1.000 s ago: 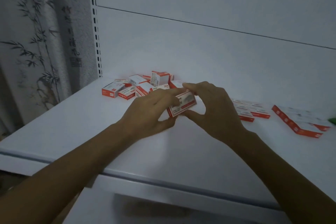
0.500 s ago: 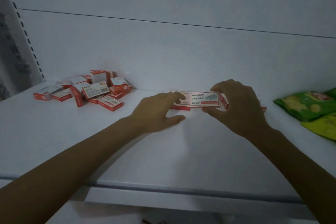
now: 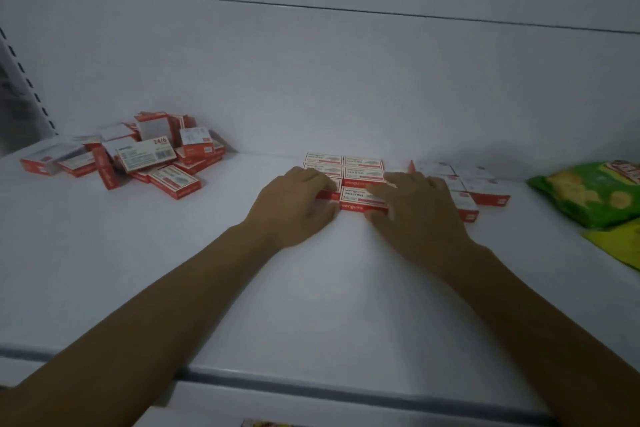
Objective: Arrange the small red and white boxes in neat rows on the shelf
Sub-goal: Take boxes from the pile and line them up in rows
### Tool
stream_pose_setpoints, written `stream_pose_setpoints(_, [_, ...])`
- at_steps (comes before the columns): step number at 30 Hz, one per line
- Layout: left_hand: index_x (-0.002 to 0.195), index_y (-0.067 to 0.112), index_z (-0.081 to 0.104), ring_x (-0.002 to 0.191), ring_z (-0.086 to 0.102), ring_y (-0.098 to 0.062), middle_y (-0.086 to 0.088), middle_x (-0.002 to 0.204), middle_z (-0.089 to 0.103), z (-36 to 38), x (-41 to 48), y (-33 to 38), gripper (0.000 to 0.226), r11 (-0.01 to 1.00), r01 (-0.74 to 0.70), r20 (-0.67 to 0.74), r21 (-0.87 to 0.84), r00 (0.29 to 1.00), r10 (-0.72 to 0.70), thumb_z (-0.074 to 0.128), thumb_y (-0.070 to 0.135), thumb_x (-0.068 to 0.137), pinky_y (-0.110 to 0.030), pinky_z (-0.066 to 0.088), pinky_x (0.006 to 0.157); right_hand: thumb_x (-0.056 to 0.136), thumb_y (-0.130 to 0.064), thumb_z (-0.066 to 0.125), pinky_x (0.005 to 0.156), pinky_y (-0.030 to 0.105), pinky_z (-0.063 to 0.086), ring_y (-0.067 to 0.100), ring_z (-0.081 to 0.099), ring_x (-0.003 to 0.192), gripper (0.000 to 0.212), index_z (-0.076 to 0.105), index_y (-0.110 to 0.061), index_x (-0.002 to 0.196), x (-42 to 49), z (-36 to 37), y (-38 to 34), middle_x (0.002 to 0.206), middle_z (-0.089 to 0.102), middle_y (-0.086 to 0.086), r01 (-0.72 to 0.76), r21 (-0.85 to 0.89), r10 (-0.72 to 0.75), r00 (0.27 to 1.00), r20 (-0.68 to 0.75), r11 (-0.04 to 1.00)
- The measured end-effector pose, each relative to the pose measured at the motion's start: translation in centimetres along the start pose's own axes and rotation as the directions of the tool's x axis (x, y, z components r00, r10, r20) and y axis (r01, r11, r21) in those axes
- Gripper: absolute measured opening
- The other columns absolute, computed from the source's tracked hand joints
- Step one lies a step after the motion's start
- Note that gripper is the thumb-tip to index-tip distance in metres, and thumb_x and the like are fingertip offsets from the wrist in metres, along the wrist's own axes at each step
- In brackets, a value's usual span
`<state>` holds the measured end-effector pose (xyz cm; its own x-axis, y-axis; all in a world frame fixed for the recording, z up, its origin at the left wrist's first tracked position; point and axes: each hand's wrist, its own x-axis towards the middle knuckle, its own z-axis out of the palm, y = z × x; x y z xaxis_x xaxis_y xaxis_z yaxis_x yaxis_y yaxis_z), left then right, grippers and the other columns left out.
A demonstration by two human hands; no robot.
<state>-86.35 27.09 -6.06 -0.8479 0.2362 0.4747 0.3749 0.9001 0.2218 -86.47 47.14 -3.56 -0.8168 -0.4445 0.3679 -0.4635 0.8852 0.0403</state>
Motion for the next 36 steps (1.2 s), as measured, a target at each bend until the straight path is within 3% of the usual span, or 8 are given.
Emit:
stream_pose_setpoints(3, [0.108, 0.025, 0.059, 0.099, 0.053, -0.015, 0.009, 0.107, 0.062, 0.1, -0.1, -0.1, 0.035, 1.000, 0.016, -0.007, -0.015, 1.000, -0.016, 0.051, 0.046, 0.082, -0.026, 0.042, 0.074, 0.091, -0.039, 0.049, 0.099, 0.035, 0.033, 0.021, 0.052, 0.114, 0.039, 0.054, -0.020, 0.125, -1.0, -1.0, -0.8, 0.126, 0.058, 0.001, 0.044, 0.098, -0.042, 0.999, -0.020, 0.994])
stream_pose_setpoints(8, [0.114, 0.027, 0.060, 0.108, 0.053, -0.014, 0.009, 0.115, 0.062, -0.3, -0.2, 0.5, 0.032, 0.998, 0.046, -0.011, -0.032, 0.999, -0.047, 0.056, 0.041, 0.086, -0.027, 0.044, 0.080, 0.095, -0.043, 0.034, 0.102, 0.031, 0.032, 0.013, 0.047, 0.120, 0.041, 0.049, -0.023, 0.128, -1.2, -0.5, -0.9, 0.138, 0.047, -0.005, 0.053, 0.059, -0.060, 0.990, 0.131, 0.997])
stream_pose_setpoints(14, [0.109, 0.030, 0.062, 0.107, 0.052, -0.012, 0.014, 0.114, 0.062, 0.0, 0.3, 0.1, 0.039, 0.999, 0.042, 0.002, -0.035, 0.999, -0.042, 0.045, 0.050, 0.081, -0.028, 0.046, 0.079, 0.097, -0.032, 0.033, 0.102, 0.030, 0.033, 0.016, 0.046, 0.122, 0.038, 0.042, -0.023, 0.133, -0.7, 0.1, -0.9, 0.140, 0.046, -0.002, -0.002, 0.089, -0.007, 0.995, 0.097, 0.996])
stream_pose_setpoints(21, [0.108, 0.028, 0.064, 0.104, 0.054, -0.017, 0.010, 0.112, 0.063, -0.2, 0.2, 0.2, 0.037, 0.999, 0.014, 0.014, -0.052, 1.000, -0.014, 0.047, 0.047, 0.081, -0.034, 0.049, 0.081, 0.096, -0.043, 0.031, 0.100, 0.037, 0.035, 0.022, 0.040, 0.125, 0.047, 0.037, -0.024, 0.139, -0.4, 0.7, -1.2, 0.141, 0.041, 0.003, 0.036, 0.012, -0.037, 0.993, 0.114, 0.999])
stream_pose_setpoints(25, [0.112, 0.028, 0.061, 0.108, 0.051, -0.015, 0.011, 0.115, 0.060, 0.0, 0.1, 0.0, 0.036, 0.999, 0.009, 0.034, -0.043, 0.999, -0.008, 0.050, 0.048, 0.084, -0.032, 0.048, 0.082, 0.092, -0.048, 0.039, 0.108, 0.037, 0.027, 0.020, 0.032, 0.133, 0.054, 0.031, -0.025, 0.140, -0.3, 1.3, -0.6, 0.146, 0.033, 0.001, -0.095, 0.182, 0.079, 0.992, 0.095, 0.979])
stream_pose_setpoints(30, [0.115, 0.029, 0.062, 0.112, 0.050, -0.013, 0.010, 0.120, 0.059, 0.0, 0.0, -0.1, 0.036, 1.000, -0.005, 0.041, -0.021, 0.999, 0.006, 0.054, 0.046, 0.084, -0.029, 0.046, 0.087, 0.091, -0.051, 0.040, 0.111, 0.037, 0.022, 0.022, 0.025, 0.138, 0.056, 0.029, -0.027, 0.141, 0.1, 1.8, -0.5, 0.151, 0.025, 0.004, -0.166, 0.233, 0.130, 0.978, 0.163, 0.958])
stream_pose_setpoints(36, [0.116, 0.028, 0.061, 0.109, 0.051, -0.012, 0.011, 0.118, 0.059, -0.1, 0.1, 0.0, 0.043, 1.000, -0.004, 0.076, 0.007, 0.997, 0.004, 0.046, 0.052, 0.082, -0.026, 0.045, 0.086, 0.086, -0.046, 0.053, 0.096, 0.030, 0.038, 0.016, 0.047, 0.117, 0.052, 0.039, -0.025, 0.132, 0.9, 1.8, -0.1, 0.131, 0.047, -0.001, -0.164, 0.393, 0.112, 0.982, 0.151, 0.905])
